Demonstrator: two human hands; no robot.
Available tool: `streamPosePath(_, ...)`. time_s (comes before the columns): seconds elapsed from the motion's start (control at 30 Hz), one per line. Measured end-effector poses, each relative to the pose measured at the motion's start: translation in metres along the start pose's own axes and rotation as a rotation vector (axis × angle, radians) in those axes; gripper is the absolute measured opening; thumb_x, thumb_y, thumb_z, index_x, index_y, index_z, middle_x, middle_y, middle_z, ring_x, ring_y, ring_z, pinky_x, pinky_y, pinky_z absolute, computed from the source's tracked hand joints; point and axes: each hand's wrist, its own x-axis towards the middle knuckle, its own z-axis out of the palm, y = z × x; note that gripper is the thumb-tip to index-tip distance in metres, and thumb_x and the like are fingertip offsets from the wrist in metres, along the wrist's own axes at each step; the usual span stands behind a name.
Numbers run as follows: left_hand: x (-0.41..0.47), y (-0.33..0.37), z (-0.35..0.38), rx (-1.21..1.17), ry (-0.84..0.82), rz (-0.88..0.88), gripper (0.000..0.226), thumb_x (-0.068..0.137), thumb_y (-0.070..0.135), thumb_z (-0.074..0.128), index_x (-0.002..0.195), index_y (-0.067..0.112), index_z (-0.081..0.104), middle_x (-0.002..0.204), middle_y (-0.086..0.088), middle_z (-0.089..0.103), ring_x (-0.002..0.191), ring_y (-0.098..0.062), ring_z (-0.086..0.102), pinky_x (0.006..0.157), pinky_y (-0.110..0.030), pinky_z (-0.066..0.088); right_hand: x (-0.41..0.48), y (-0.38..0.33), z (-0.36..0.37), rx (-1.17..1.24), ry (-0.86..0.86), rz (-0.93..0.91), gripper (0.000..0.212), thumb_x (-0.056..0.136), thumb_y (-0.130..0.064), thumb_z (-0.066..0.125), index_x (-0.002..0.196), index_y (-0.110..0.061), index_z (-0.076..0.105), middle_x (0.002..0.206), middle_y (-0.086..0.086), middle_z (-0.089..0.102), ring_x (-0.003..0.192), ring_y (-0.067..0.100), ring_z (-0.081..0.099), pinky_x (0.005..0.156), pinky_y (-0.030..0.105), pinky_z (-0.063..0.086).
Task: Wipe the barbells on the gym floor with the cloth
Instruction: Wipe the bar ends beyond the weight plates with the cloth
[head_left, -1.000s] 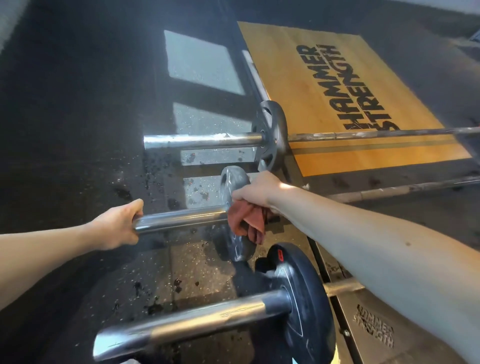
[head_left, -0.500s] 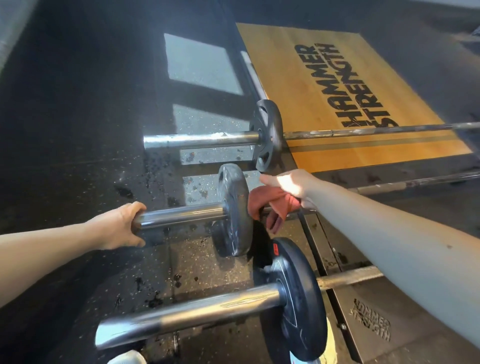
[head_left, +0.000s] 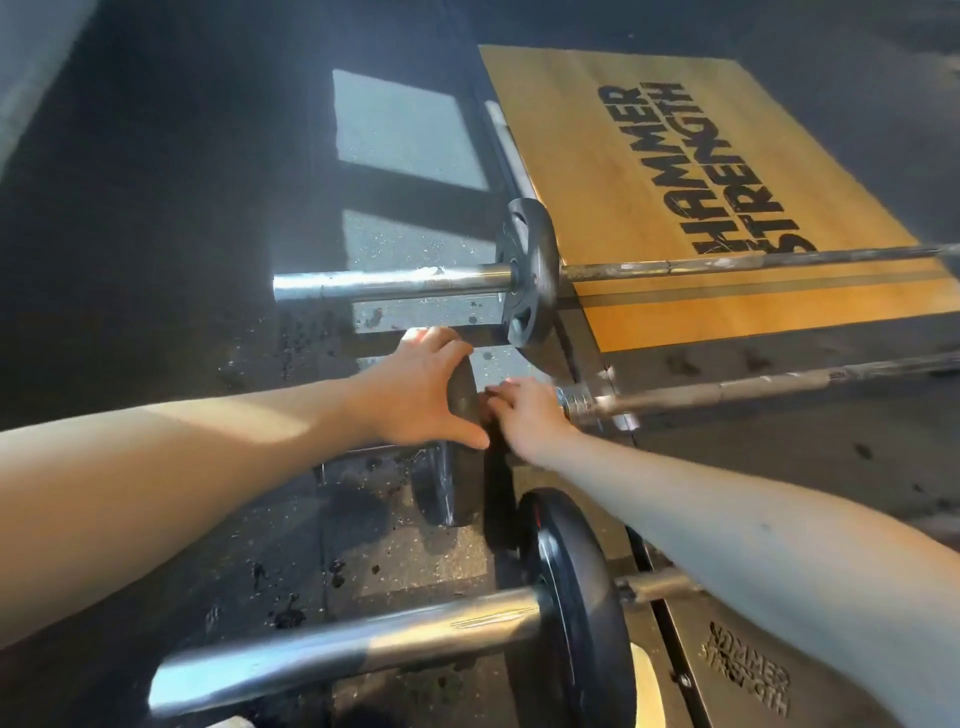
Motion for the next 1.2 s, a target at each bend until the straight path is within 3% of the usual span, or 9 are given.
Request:
streamPosePath(0.1,0.007,0.0,0.007,0.031,0.037,-0.016,0.119,0.065,0.08,0.074,0.156,0.02,0.028,0.153,0.0,0.03,0.139,-0.025,0.034,0.112,-0.043,0.043,-0.008,0.008,0.009,-0.232,-0.013,-0.299,0.029,0.099,-0.016,0.056,0.126,-0.01,0.066,0.125,0.008,0.058,0.119,0.021,0.044,0.098,0.037,0.04)
streamPosePath(0.17,0.007,0.002,0.008,0.018,0.031,-0.017,0.118,0.066,0.079,0.074,0.158,0.022,0.026,0.156,0.0,0.028,0.142,-0.026,0.032,0.112,-0.044,0.042,-0.004,0.028,-0.01,-0.249,0.068,-0.215,0.028,0.095,-0.007,0.064,0.122,0.001,0.065,0.113,0.006,0.057,0.114,0.006,0.047,0.085,0.036,0.044)
streamPosePath(0.3,0.007,0.004,0.007,-0.007,0.01,-0.036,0.116,0.068,0.076,0.074,0.159,0.025,0.022,0.16,0.002,0.025,0.145,-0.027,0.03,0.112,-0.047,0.042,0.012,0.04,-0.03,-0.604,0.034,0.051,0.033,0.095,-0.025,0.07,0.126,-0.015,0.066,0.121,0.004,0.056,0.115,0.021,0.055,0.087,0.029,0.054)
streamPosePath(0.43,0.008,0.004,0.002,0.001,-0.013,-0.043,0.115,0.069,0.075,0.074,0.159,0.024,0.022,0.158,0.001,0.026,0.143,-0.027,0.033,0.112,-0.047,0.045,0.043,0.012,-0.025,-0.429,0.098,0.117,0.052,0.087,-0.024,0.08,0.135,-0.019,0.061,0.137,0.006,0.052,0.122,0.022,0.056,0.088,0.033,0.058)
streamPosePath(0.63,0.01,0.001,0.002,0.036,-0.017,-0.031,0.115,0.068,0.079,0.07,0.158,0.025,0.024,0.157,0.002,0.026,0.139,-0.027,0.039,0.108,-0.046,0.049,0.039,0.041,-0.011,-0.549,0.056,-0.079,0.02,0.097,-0.028,0.068,0.11,-0.015,0.074,0.1,0.002,0.062,0.099,0.019,0.053,0.086,0.03,0.054)
streamPosePath(0.77,0.009,0.0,0.005,0.034,-0.002,-0.007,0.117,0.068,0.08,0.07,0.159,0.022,0.024,0.158,0.002,0.026,0.139,-0.027,0.039,0.106,-0.043,0.049,-0.005,0.102,0.021,-0.341,0.148,-0.23,0.041,0.083,-0.082,0.05,0.108,-0.051,0.061,0.121,-0.001,0.06,0.116,0.028,0.057,0.102,0.052,0.048)
streamPosePath(0.87,0.01,-0.004,0.006,0.006,0.0,-0.002,0.121,0.066,0.082,0.069,0.16,0.022,0.021,0.16,0.001,0.026,0.14,-0.029,0.04,0.107,-0.045,0.048,-0.025,0.099,0.016,-0.457,0.111,-0.31,0.021,0.102,-0.046,0.054,0.12,-0.036,0.06,0.118,0.004,0.056,0.105,0.03,0.06,0.089,0.052,0.054)
streamPosePath(0.97,0.013,-0.008,0.008,-0.033,0.0,-0.018,0.12,0.066,0.082,0.069,0.16,0.024,0.02,0.16,0.002,0.025,0.143,-0.029,0.036,0.111,-0.049,0.045,0.001,0.086,-0.004,-0.456,0.257,-0.289,0.02,0.084,-0.001,0.072,0.102,-0.007,0.073,0.105,0.011,0.062,0.098,0.032,0.061,0.075,0.04,0.058)
streamPosePath(1.2,0.016,-0.006,0.0,-0.022,-0.021,-0.033,0.112,0.072,0.077,0.068,0.16,0.024,0.021,0.158,0.007,0.023,0.129,-0.023,0.049,0.101,-0.039,0.05,0.078,0.044,-0.023,-0.333,0.037,0.063,0.019,0.095,-0.028,0.069,0.111,-0.018,0.071,0.105,0.003,0.066,0.093,0.02,0.062,0.081,0.036,0.06)
